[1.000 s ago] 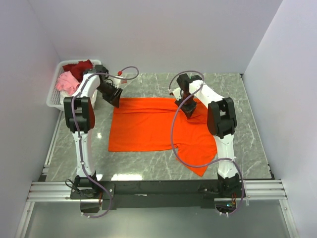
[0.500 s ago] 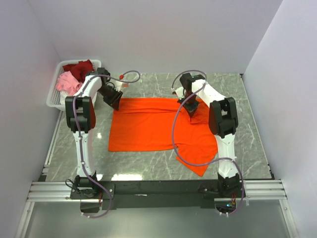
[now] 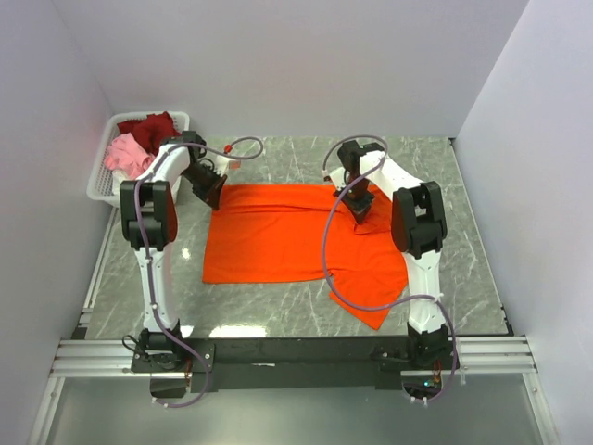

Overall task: Fold and stack the t-shirts
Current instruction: Fold the tshirt

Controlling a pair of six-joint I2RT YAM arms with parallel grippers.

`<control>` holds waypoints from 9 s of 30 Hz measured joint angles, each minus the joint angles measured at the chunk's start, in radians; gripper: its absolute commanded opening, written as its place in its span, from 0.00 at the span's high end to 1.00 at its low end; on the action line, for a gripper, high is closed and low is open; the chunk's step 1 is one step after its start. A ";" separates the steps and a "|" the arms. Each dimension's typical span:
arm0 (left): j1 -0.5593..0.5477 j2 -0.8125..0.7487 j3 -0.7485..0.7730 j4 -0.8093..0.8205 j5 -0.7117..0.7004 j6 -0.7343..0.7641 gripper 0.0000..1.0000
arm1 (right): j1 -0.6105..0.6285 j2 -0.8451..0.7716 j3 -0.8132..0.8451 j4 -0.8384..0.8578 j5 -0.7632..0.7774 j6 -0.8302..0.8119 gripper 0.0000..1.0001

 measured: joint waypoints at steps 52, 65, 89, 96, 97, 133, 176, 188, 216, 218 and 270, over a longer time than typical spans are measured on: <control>-0.020 -0.155 -0.006 0.240 0.018 -0.154 0.65 | -0.259 -0.040 0.270 -0.062 -0.064 0.000 0.75; -0.031 -0.056 -0.132 0.305 -0.146 -0.390 0.73 | -0.254 0.133 0.180 0.154 0.223 0.043 0.77; 0.010 -0.268 -0.109 0.266 0.045 -0.343 0.27 | -0.291 -0.276 0.125 0.081 -0.032 -0.136 0.09; 0.016 -0.667 -0.471 0.239 0.190 -0.248 0.34 | -0.251 -0.621 -0.340 0.024 -0.148 -0.277 0.27; 0.016 -0.702 -0.535 0.238 0.194 -0.236 0.35 | -0.229 -0.647 -0.436 0.041 -0.142 -0.287 0.29; 0.025 -0.708 -0.890 0.267 0.003 0.116 0.55 | 0.022 -0.675 -1.006 0.379 0.077 -0.209 1.00; -0.024 -0.705 -1.041 0.316 -0.048 0.446 0.99 | -0.008 -0.677 -0.941 0.312 0.055 -0.164 1.00; -0.024 -0.774 -1.018 0.257 -0.041 0.447 0.84 | -0.009 -0.721 -0.941 0.285 0.026 -0.161 1.00; -0.072 -0.755 -1.095 0.449 -0.163 0.444 0.99 | -0.010 -0.711 -0.939 0.277 0.021 -0.151 1.00; -0.071 -0.755 -1.085 0.426 -0.161 0.444 0.99 | -0.012 -0.714 -0.930 0.261 0.019 -0.153 1.00; 0.057 -0.263 -0.338 0.241 0.023 0.248 0.99 | -0.169 -0.097 0.056 0.016 0.078 -0.355 1.00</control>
